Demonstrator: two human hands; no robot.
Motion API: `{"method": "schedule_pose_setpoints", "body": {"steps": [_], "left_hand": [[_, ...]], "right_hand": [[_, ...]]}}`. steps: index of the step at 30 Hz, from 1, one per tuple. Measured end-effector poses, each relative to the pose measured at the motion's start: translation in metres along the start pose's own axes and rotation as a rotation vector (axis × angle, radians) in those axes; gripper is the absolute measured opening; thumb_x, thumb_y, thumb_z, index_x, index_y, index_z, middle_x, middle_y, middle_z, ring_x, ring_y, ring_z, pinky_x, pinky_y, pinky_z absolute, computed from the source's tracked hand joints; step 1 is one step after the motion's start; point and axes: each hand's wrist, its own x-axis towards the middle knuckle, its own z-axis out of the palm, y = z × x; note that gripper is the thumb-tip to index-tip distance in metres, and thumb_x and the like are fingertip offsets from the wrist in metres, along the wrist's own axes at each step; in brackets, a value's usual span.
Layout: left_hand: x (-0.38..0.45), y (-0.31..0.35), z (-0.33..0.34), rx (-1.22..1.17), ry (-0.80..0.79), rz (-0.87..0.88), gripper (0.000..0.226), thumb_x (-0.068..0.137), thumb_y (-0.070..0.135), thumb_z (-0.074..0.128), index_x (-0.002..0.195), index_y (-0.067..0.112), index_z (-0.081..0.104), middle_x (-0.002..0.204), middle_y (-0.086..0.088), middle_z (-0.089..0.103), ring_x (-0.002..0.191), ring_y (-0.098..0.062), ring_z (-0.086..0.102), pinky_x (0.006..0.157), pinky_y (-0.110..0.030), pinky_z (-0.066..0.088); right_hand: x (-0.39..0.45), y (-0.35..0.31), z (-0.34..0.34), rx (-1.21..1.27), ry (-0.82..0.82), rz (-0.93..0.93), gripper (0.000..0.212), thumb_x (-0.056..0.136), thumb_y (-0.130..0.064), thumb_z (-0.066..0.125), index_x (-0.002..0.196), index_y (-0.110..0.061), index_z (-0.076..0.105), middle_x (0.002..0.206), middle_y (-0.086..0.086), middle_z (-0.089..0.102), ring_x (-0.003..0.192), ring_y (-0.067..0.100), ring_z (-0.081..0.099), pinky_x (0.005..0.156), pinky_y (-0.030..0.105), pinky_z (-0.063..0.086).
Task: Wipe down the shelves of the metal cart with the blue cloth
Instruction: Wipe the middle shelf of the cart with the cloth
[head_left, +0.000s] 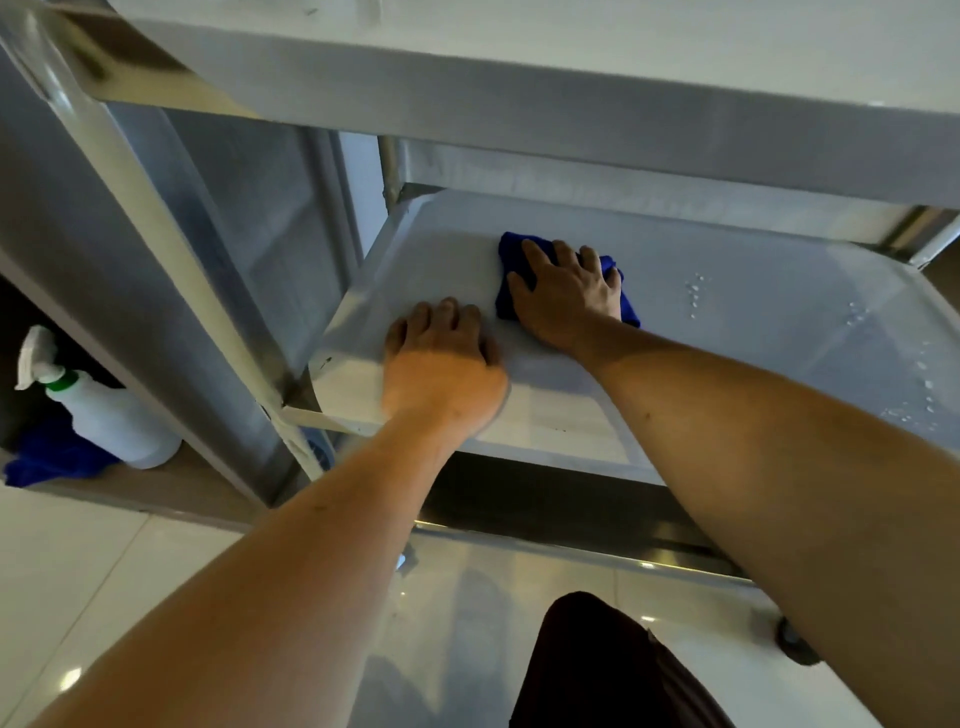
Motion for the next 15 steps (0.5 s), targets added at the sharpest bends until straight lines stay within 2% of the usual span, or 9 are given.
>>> {"method": "schedule_pose_setpoints", "body": {"steps": [9, 15], "left_hand": [[0.004, -0.005, 0.014, -0.039, 0.089, -0.03, 0.05, 0.099, 0.046, 0.037, 0.141, 0.021, 0.051, 0.147, -0.003, 0.05, 0.136, -0.025, 0.042, 0.117, -0.045, 0.026], [0.007, -0.007, 0.017, -0.052, 0.119, -0.031, 0.055, 0.092, 0.049, 0.033, 0.132, 0.021, 0.057, 0.137, -0.003, 0.058, 0.127, -0.025, 0.049, 0.111, -0.045, 0.033]], "right_hand": [[0.088, 0.001, 0.005, 0.001, 0.011, 0.003, 0.058, 0.1, -0.056, 0.027, 0.151, -0.03, 0.031, 0.153, 0.009, 0.038, 0.139, 0.036, 0.031, 0.112, 0.062, 0.022], [0.099, 0.001, 0.008, -0.007, 0.003, -0.008, 0.058, 0.098, -0.057, 0.026, 0.149, -0.031, 0.034, 0.152, 0.009, 0.039, 0.138, 0.036, 0.032, 0.111, 0.062, 0.022]]}}
